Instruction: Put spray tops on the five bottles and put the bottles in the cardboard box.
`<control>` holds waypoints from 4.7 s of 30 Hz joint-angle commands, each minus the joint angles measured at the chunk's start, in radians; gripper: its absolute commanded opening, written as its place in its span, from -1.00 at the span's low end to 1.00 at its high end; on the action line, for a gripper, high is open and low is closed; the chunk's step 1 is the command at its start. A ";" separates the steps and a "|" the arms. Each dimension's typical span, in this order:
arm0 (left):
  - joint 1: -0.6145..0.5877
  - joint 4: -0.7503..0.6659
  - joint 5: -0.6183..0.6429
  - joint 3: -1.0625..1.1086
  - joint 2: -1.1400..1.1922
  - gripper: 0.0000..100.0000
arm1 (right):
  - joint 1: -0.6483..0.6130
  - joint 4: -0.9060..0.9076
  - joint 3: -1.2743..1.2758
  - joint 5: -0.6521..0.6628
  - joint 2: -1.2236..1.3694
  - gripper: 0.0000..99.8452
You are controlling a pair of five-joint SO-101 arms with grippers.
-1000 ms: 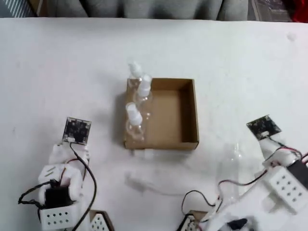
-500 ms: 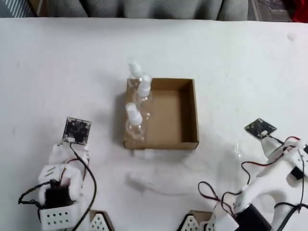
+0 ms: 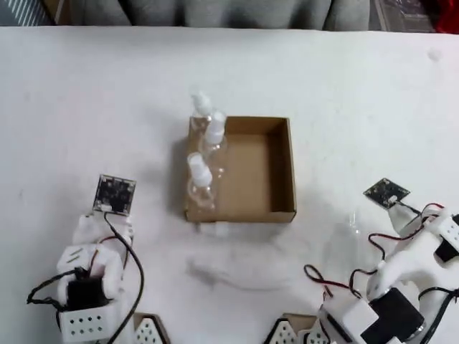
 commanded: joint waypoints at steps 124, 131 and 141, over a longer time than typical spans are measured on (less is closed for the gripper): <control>0.932 0.138 0.694 -0.549 1.050 -0.20 | -0.177 0.209 -0.072 -0.473 -0.265 -0.97; 0.858 0.075 0.692 -0.554 1.181 -0.20 | -0.177 0.209 -0.066 -0.473 -0.265 -0.97; 0.829 -0.132 0.695 -0.554 1.419 -0.20 | -0.177 0.203 -0.046 -0.473 -0.265 -0.97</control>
